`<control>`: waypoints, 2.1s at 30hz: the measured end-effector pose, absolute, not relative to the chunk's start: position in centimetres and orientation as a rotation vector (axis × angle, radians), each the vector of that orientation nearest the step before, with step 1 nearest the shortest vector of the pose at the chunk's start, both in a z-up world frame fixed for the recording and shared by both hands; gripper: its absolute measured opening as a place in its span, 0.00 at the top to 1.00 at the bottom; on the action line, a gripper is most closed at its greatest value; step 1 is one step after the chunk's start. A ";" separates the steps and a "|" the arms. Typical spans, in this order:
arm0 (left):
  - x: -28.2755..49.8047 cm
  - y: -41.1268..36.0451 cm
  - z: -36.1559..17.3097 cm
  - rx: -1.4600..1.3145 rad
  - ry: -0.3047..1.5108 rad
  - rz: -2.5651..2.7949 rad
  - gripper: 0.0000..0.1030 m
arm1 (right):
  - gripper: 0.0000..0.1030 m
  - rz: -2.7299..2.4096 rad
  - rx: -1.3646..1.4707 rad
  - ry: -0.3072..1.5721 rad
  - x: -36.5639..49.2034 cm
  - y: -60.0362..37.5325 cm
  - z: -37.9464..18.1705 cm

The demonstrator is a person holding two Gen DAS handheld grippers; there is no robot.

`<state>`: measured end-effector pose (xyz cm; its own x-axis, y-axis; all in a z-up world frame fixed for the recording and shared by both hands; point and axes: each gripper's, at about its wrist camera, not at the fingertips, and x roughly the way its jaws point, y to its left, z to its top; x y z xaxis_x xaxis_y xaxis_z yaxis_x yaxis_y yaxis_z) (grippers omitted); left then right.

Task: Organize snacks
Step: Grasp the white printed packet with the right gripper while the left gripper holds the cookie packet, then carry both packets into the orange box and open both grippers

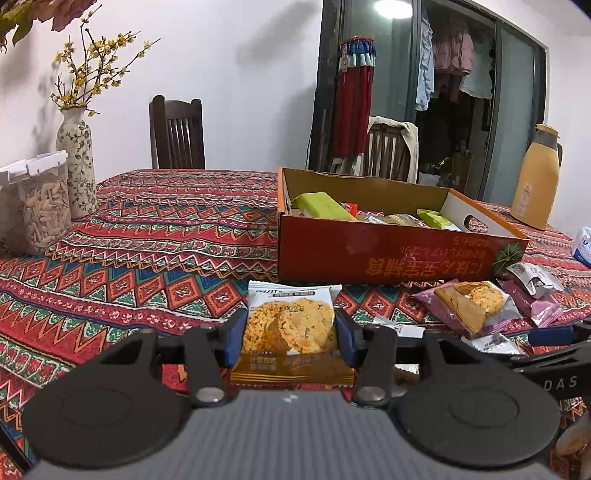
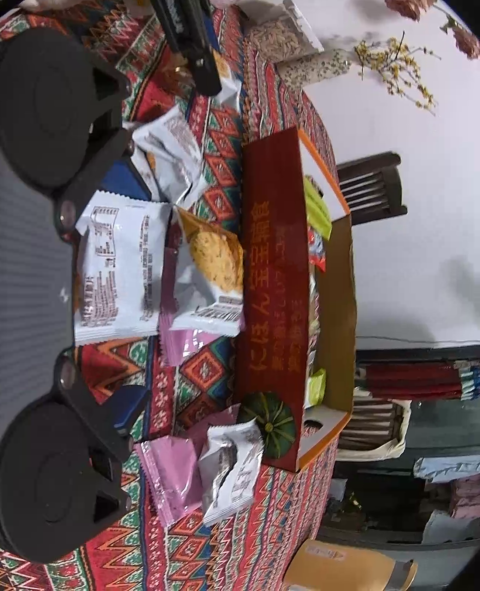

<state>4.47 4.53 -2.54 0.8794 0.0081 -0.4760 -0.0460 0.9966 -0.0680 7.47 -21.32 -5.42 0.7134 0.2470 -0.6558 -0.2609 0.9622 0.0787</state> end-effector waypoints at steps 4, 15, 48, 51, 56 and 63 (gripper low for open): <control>4.5 4.5 -2.5 -0.080 0.496 0.025 0.51 | 0.00 0.276 -0.048 0.734 7.4 -21.2 -5.8; 4.5 4.6 -2.6 -0.084 0.497 0.025 0.51 | 0.07 0.316 -0.098 0.731 7.2 -20.5 -5.8; 3.9 3.0 0.7 -0.050 0.434 0.026 0.51 | 0.44 0.269 0.008 0.474 2.7 -26.0 -2.5; 4.4 2.6 2.2 -0.049 0.407 0.013 0.51 | 0.44 0.277 0.007 0.437 3.6 -26.0 -1.5; 6.5 1.9 4.6 -0.054 0.375 0.005 0.51 | 0.44 0.286 0.012 0.360 5.9 -25.6 0.5; 11.0 0.9 7.0 -0.070 0.356 0.026 0.51 | 0.44 0.275 0.020 0.301 10.9 -24.6 3.1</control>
